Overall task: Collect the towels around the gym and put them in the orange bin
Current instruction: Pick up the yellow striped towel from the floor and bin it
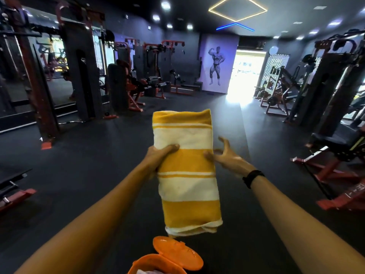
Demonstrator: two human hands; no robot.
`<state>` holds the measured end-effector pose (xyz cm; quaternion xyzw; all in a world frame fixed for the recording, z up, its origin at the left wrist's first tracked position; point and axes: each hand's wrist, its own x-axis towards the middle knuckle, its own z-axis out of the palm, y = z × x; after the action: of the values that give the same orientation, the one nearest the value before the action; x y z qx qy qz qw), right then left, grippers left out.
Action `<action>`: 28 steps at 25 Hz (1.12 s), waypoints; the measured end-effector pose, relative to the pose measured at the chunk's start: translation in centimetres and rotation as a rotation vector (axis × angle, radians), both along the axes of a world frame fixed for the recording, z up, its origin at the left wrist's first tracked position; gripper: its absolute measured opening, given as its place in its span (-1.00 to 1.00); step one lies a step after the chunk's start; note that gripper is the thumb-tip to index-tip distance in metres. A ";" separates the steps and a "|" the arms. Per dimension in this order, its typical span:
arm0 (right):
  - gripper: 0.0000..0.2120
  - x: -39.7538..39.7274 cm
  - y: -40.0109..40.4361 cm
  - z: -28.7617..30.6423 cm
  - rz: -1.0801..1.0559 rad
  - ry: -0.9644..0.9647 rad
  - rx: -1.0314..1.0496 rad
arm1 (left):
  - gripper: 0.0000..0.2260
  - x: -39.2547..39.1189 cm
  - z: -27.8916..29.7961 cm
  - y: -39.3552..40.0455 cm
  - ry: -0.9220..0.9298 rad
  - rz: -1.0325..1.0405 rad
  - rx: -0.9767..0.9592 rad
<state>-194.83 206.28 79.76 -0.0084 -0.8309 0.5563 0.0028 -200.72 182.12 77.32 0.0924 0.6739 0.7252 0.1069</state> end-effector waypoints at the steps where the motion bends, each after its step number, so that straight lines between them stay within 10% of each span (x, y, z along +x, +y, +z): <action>1: 0.30 0.3 0.0 -1.1 0.112 -0.130 -0.144 | -0.30 0.0 0.1 0.1 -0.042 -0.017 0.024; 5: -0.03 0.8 -0.4 -4.1 0.233 -0.164 -0.348 | -0.31 0.7 0.0 0.4 -0.158 -0.120 -0.034; 11: -0.06 0.3 0.4 -8.5 0.248 -0.198 -0.389 | -0.05 1.2 -5.3 0.2 -0.331 -0.177 -0.054; 20: 0.05 0.1 2.3 -13.2 0.408 -0.484 -0.593 | -0.27 1.5 -7.9 4.1 -0.330 -0.290 0.319; 28: -0.03 -4.1 3.3 -15.1 0.439 -0.534 -0.266 | -0.46 -2.2 -11.9 -0.1 -0.317 0.056 -0.238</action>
<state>-198.89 209.60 64.69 0.0247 -0.7047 0.6250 -0.3348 -202.93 182.00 65.42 -0.0551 0.7321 0.6484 0.2013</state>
